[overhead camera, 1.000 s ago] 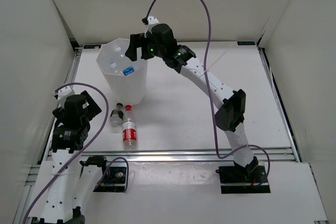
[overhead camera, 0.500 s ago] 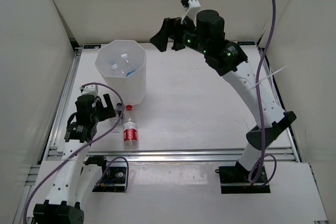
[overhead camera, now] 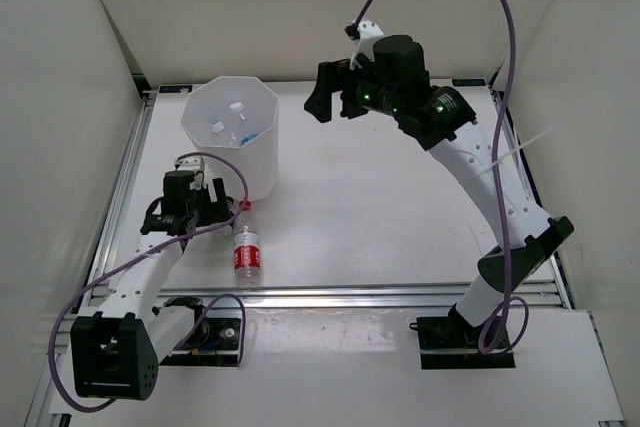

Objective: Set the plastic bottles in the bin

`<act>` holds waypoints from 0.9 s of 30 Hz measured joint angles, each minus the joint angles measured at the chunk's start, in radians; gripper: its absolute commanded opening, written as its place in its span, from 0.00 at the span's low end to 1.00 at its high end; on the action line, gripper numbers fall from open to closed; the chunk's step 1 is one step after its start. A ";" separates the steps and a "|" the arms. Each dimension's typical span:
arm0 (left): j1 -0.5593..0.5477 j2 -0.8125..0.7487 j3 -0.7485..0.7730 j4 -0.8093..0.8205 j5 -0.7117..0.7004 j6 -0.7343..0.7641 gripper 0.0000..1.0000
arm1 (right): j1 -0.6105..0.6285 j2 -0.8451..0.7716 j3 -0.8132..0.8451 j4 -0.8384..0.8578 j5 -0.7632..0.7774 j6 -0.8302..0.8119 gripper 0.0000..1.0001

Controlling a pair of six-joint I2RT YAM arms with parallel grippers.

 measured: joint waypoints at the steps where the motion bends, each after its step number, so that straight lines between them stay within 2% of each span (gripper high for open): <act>1: 0.000 0.006 -0.011 0.015 0.000 -0.003 1.00 | -0.005 -0.011 -0.002 -0.001 0.002 -0.005 1.00; 6: 0.000 0.040 -0.077 0.069 0.000 -0.023 1.00 | -0.032 -0.051 -0.002 -0.007 0.004 -0.017 1.00; 12: 0.000 0.082 -0.117 0.130 -0.001 -0.043 0.95 | -0.066 -0.064 -0.003 -0.025 -0.001 -0.032 1.00; 13: 0.000 0.089 -0.122 0.142 -0.001 -0.045 0.88 | -0.071 -0.064 -0.006 -0.026 -0.002 -0.033 1.00; 15: 0.000 0.101 -0.130 0.165 -0.001 -0.054 0.69 | -0.079 -0.070 -0.021 -0.029 -0.005 -0.035 1.00; 16: 0.000 0.107 -0.132 0.169 -0.001 -0.056 0.55 | -0.085 -0.072 -0.031 -0.030 -0.008 -0.035 1.00; 17: 0.000 0.110 -0.132 0.172 -0.003 -0.063 0.49 | -0.089 -0.074 -0.039 -0.032 -0.010 -0.035 1.00; 19: 0.000 0.110 -0.134 0.176 -0.004 -0.060 0.45 | -0.097 -0.076 -0.058 -0.036 -0.016 -0.034 1.00; 20: 0.000 0.105 -0.134 0.176 -0.004 -0.058 0.39 | -0.100 -0.076 -0.068 -0.038 -0.020 -0.032 1.00; 27: 0.000 -0.049 -0.089 0.070 -0.037 -0.060 0.37 | -0.106 -0.076 -0.105 -0.049 -0.049 0.004 1.00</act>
